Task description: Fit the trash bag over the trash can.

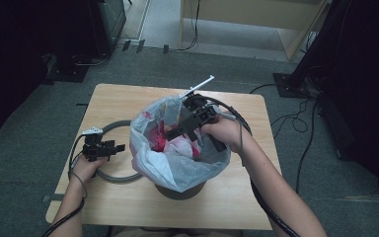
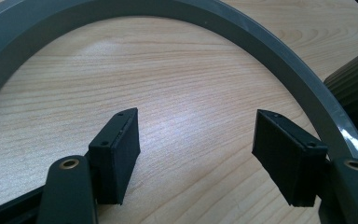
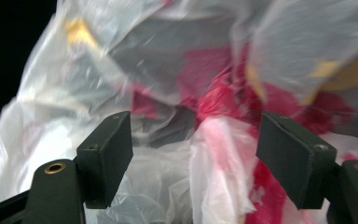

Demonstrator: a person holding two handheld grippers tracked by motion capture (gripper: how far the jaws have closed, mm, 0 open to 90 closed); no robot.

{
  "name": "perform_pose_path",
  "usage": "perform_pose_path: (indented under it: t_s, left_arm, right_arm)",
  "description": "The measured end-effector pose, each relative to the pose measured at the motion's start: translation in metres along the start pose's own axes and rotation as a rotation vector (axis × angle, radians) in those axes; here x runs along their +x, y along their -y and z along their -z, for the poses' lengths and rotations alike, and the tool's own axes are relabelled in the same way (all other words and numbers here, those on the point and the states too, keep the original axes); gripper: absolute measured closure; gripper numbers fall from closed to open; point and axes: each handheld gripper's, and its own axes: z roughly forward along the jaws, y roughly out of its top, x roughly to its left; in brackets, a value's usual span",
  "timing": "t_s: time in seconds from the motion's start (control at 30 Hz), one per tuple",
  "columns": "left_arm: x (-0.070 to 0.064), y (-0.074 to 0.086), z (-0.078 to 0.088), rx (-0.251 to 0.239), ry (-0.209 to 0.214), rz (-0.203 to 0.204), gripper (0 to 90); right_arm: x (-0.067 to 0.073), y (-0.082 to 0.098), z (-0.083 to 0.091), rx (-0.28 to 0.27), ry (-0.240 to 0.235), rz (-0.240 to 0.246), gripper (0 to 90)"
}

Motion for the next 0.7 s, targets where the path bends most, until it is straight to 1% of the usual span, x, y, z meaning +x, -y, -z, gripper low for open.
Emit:
perform_pose_path:
  t_s: [0.1, 0.17, 0.27, 0.3, 0.33, 0.47, 0.57, 0.63, 0.7]
  left_arm:
    - [0.000, 0.000, 0.000, 0.000, 0.000, 0.000, 32.2]
    - [0.000, 0.000, 0.000, 0.001, -0.001, 0.000, 32.2]
    - [0.000, 0.000, 0.000, 0.000, -0.001, 0.000, 32.2]
    - [0.000, 0.000, 0.000, 0.000, -0.001, 0.000, 32.2]
    - [0.000, 0.000, 0.000, 0.000, -0.001, -0.001, 32.2]
    - [0.000, 0.000, 0.000, 0.000, 0.000, -0.001, 32.2]
    - [0.000, 0.000, 0.000, 0.000, 0.000, 0.000, 32.2]
    - [0.000, 0.000, 0.000, 0.001, 0.001, 0.000, 32.2]
    - [0.000, 0.000, 0.000, 0.001, 0.002, 0.000, 32.2]
  right_arm:
    - [0.003, 0.001, -0.010, 0.050, -0.027, 0.038, 27.2]
    - [0.005, 0.003, -0.018, 0.082, -0.038, 0.055, 27.4]
    - [0.010, 0.005, -0.029, 0.120, -0.074, 0.069, 27.4]
    - [0.012, 0.005, -0.033, 0.134, -0.076, 0.070, 27.4]
    - [0.013, 0.005, -0.037, 0.145, -0.079, 0.084, 27.4]
    - [0.017, 0.004, -0.052, 0.185, -0.073, 0.087, 27.4]
    - [0.018, 0.004, -0.064, 0.206, -0.075, 0.094, 27.3]
    - [0.019, 0.004, -0.071, 0.221, -0.070, 0.090, 27.4]
    - [0.017, 0.004, -0.078, 0.229, -0.063, 0.098, 27.4]
